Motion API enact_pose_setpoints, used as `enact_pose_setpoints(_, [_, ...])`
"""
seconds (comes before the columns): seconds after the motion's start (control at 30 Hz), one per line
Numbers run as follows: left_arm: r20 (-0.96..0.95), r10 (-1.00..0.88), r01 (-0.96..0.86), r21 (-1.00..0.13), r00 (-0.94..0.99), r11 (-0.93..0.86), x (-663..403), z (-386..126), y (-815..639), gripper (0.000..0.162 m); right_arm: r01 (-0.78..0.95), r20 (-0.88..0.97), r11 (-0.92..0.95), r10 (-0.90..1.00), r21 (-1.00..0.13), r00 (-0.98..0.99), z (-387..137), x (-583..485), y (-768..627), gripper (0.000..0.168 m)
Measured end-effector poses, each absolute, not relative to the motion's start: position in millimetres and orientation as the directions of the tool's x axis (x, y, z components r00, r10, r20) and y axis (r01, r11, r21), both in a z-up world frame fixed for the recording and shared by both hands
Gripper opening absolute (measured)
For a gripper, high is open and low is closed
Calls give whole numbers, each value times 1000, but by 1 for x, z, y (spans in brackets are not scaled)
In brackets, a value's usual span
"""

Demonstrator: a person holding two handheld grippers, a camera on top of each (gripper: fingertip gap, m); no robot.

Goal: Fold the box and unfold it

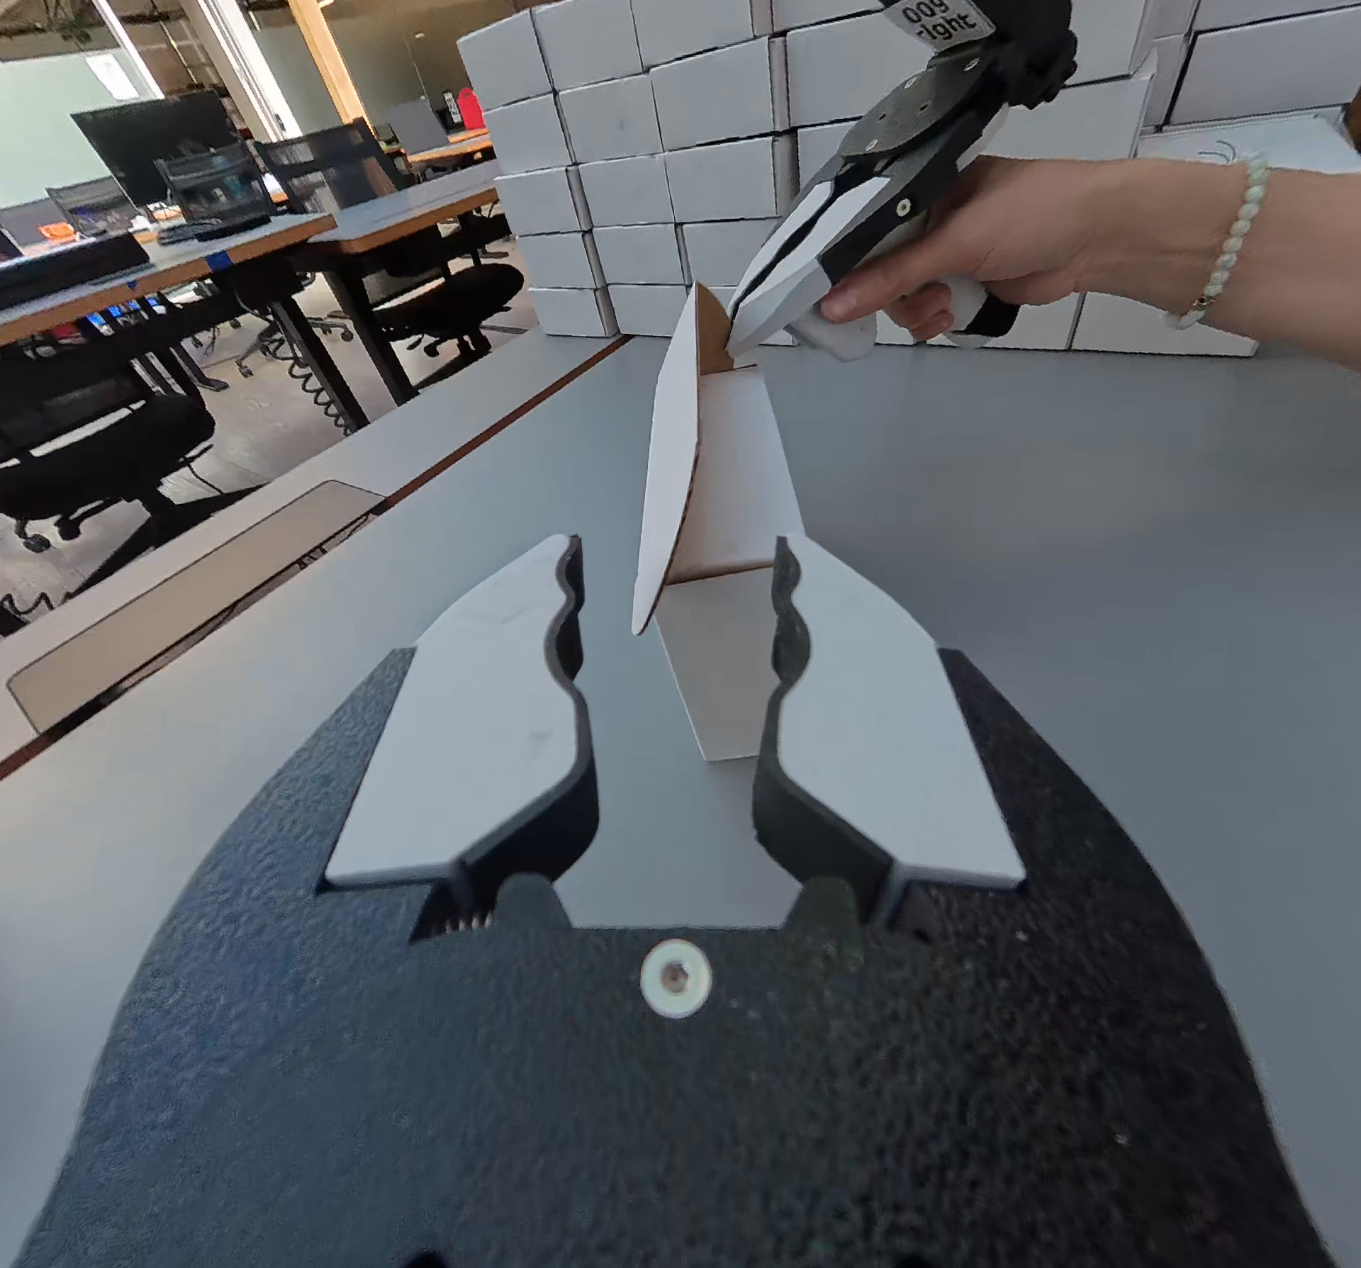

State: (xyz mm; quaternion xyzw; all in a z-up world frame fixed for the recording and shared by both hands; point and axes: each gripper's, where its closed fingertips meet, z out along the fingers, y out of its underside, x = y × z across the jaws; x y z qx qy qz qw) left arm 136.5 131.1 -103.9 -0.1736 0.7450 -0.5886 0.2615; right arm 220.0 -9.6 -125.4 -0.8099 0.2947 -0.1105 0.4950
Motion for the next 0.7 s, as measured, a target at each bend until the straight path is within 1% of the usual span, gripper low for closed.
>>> enact_pose_setpoints(0.1, [-281, -555, 109, -940, -783, 323, 133, -101, 129, 35, -363, -105, -340, -589, -868, 801, -125, 220, -7, 1])
enact_pose_setpoints(0.23, [-319, -553, 111, -920, -770, 376, 136, -109, 126, 22, -367, -113, -329, -591, -870, 799, -126, 220, -6, 1])
enact_pose_setpoints(0.3, [-312, -565, 121, -929, -764, 350, 136, -108, 125, 5, -364, -108, -331, -593, -870, 798, -126, 220, -6, 1])
enact_pose_setpoints(0.4, [-282, -613, 99, -944, -738, 315, 140, -107, 128, 2, -355, -90, -336, -603, -872, 793, -126, 219, -6, 1])
enact_pose_setpoints(0.47, [-231, -660, 47, -958, -714, 285, 145, -108, 132, 3, -349, -91, -320, -608, -881, 788, -125, 218, -4, 1])
enact_pose_setpoints(0.6, [-25, -759, -150, -975, -650, 161, 157, -107, 140, 3, -337, -111, -260, -621, -905, 776, -125, 213, -3, 2])
enact_pose_setpoints(0.7, [91, -802, -299, -948, -590, 112, 164, -104, 141, 3, -322, -102, -224, -655, -920, 749, -125, 211, -4, 2])
